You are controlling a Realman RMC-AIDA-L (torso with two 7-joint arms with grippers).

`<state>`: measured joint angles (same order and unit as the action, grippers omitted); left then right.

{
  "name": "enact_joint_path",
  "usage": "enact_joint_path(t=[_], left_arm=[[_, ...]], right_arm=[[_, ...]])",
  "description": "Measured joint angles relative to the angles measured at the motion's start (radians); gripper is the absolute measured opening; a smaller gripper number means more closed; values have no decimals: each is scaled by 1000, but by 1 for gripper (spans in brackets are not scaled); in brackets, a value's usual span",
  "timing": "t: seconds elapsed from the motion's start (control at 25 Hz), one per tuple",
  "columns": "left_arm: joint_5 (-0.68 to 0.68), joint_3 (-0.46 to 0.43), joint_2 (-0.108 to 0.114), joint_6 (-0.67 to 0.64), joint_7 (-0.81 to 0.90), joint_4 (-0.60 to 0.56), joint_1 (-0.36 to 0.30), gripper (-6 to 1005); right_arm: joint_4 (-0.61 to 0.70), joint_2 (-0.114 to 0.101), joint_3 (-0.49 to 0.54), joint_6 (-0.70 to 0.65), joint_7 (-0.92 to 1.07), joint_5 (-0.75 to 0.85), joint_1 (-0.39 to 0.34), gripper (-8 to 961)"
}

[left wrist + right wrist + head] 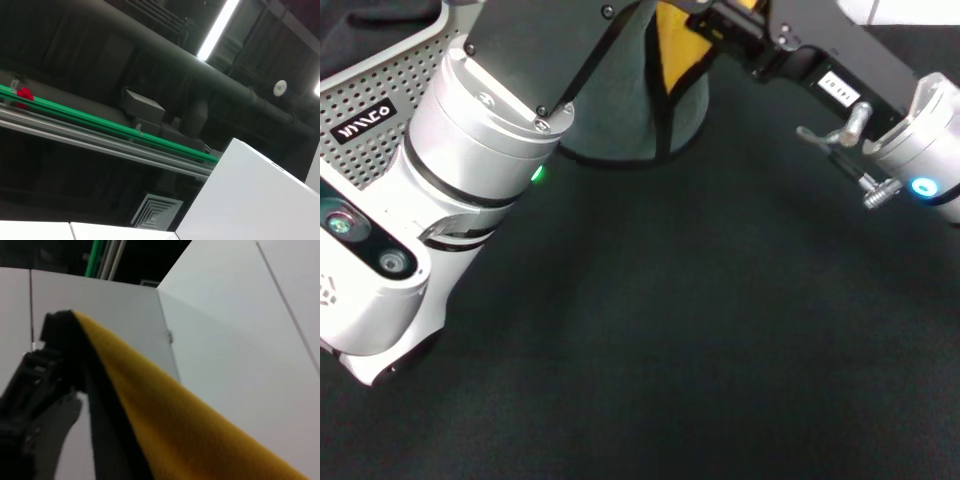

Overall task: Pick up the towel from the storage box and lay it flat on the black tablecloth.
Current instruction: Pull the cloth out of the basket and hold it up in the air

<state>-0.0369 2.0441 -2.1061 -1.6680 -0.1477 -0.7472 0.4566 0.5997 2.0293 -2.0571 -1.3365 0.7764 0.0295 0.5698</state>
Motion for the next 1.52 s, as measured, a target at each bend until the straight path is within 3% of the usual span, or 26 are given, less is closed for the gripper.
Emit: enact_joint_path(t=[0.32, 0.8, 1.08, 1.52], left_arm=[[-12, -6, 0, 3, -5, 0, 5, 4], [-16, -7, 0, 16, -32, 0, 5, 4], [-36, -7, 3, 18, -33, 1, 5, 5], [-37, 0, 2, 18, -33, 1, 11, 5]], right_arm=[[8, -3, -93, -10, 3, 16, 28, 859], [-2, -8, -86, -110, 85, 113, 39, 860], [-7, -13, -7, -162, 159, 240, 27, 859], [-7, 1, 18, -23, 160, 239, 29, 859]])
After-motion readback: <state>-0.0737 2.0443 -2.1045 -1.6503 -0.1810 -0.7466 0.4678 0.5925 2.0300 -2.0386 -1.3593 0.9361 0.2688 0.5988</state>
